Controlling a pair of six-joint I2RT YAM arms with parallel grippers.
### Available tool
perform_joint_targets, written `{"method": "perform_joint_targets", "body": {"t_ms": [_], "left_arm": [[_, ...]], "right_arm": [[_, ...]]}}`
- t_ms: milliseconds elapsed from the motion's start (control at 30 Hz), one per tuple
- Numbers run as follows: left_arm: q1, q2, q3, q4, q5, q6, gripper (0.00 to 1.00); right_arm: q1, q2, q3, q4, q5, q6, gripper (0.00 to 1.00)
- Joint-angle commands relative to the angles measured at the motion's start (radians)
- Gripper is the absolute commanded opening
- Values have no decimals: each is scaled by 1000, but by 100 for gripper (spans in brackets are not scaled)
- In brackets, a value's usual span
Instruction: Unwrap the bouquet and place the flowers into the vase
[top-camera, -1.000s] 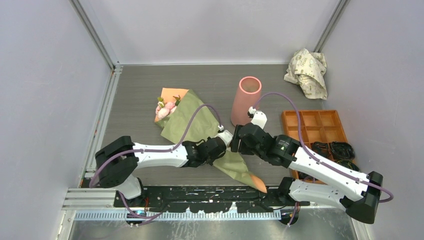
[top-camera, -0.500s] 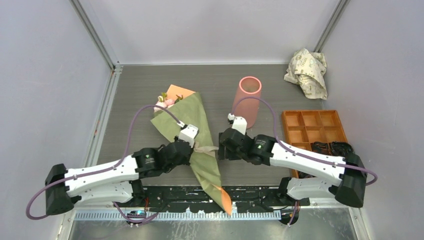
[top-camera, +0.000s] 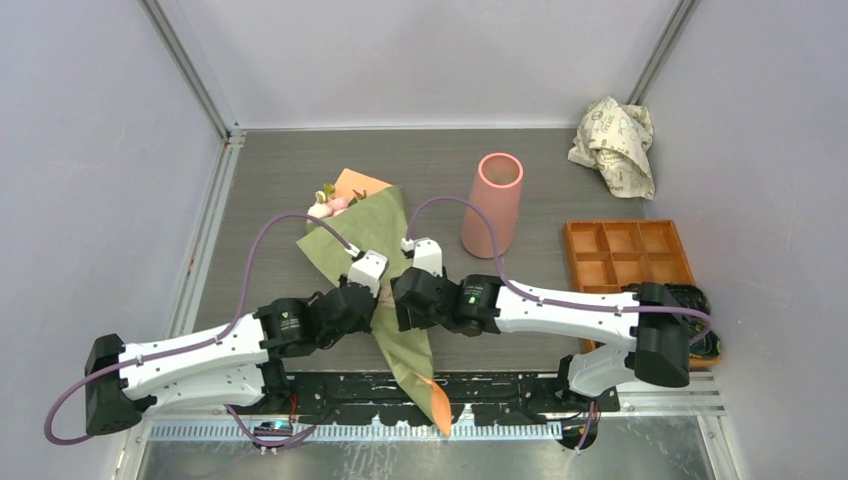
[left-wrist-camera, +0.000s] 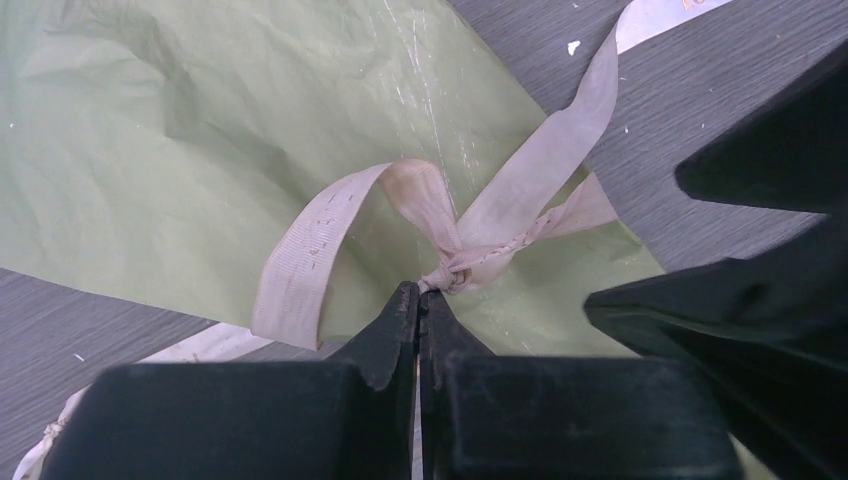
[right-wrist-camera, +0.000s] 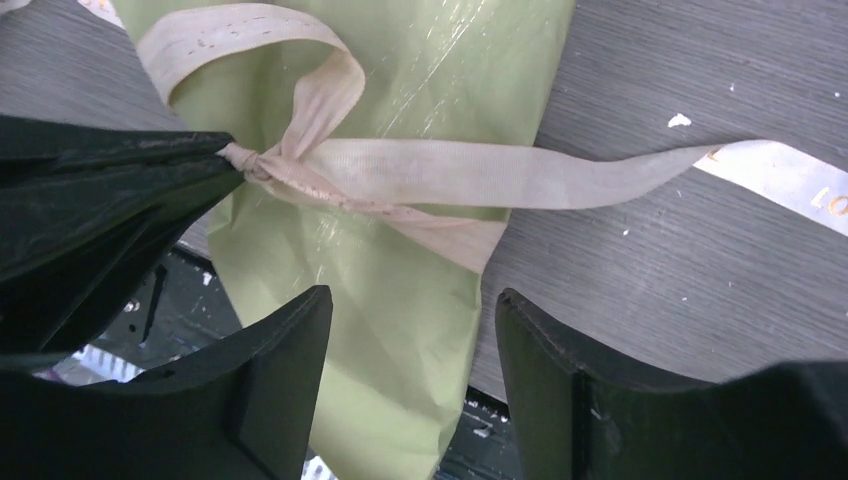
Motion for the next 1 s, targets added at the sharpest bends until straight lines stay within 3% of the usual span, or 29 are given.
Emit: {"method": "perform_joint_targets", "body": {"t_ms": [0, 167, 367, 567, 967], "left_arm": [[4, -13, 67, 9, -23, -1, 0], [4, -54, 70, -4, -24, -1, 0], [4, -102, 69, -56, -52, -16, 0], [4, -146, 73, -126, -121, -24, 1], [34, -157, 95, -225, -238, -91, 1]], "right_arm": [[-1, 59, 48, 85, 49, -65, 66], [-2, 152, 90, 88, 93, -108, 61], [-6, 149, 101, 73, 191, -106, 24], [-33, 96, 70, 29, 253, -68, 6], [-45, -13, -9, -56, 306, 19, 1]]}}
